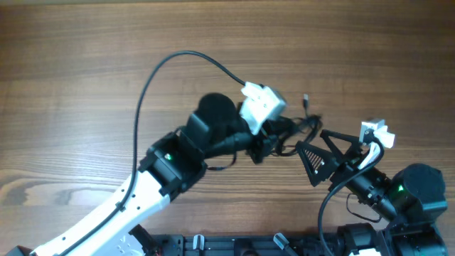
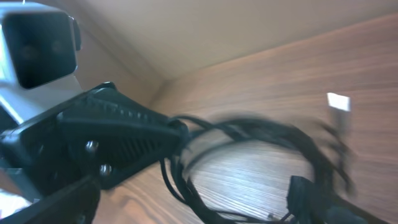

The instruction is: Untangle cables

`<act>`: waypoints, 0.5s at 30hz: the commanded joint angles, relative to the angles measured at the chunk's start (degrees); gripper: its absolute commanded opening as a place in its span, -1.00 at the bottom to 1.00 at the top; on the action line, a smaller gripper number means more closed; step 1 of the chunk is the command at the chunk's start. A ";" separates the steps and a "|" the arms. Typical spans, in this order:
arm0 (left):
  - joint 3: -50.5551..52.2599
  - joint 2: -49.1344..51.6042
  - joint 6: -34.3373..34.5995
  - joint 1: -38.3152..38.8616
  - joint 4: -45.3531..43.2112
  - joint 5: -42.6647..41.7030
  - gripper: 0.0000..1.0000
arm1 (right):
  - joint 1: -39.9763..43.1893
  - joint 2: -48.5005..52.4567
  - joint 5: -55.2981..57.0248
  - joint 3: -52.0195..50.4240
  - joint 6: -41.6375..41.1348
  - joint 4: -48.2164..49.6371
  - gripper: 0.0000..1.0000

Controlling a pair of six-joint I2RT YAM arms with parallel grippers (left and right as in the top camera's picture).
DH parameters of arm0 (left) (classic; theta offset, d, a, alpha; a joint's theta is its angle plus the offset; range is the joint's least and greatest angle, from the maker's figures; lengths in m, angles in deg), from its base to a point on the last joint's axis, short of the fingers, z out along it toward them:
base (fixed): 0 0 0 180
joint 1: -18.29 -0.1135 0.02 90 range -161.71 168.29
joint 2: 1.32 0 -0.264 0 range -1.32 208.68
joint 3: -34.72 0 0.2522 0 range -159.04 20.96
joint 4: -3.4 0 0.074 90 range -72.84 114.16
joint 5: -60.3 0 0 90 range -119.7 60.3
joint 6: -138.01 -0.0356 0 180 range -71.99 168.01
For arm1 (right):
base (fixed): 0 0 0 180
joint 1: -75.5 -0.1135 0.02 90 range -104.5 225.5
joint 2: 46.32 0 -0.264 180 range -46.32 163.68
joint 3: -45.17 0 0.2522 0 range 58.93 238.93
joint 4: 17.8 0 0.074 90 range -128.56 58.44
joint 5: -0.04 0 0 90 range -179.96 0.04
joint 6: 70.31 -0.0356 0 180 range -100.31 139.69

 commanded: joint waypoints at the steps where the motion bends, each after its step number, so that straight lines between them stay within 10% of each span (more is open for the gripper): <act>1: -0.76 -0.13 0.11 3.87 -3.37 -0.04 -0.92 | 0.02 -0.22 -3.54 0.28 -0.20 0.35 0.45; 10: -0.76 -0.13 0.11 3.96 -3.32 0.63 -0.92 | 0.02 -0.22 -3.32 0.28 0.02 0.37 -0.92; 15: -0.76 -0.15 2.47 3.76 2.95 14.67 -0.91 | 0.02 -0.22 -3.32 0.28 1.51 -0.04 -0.92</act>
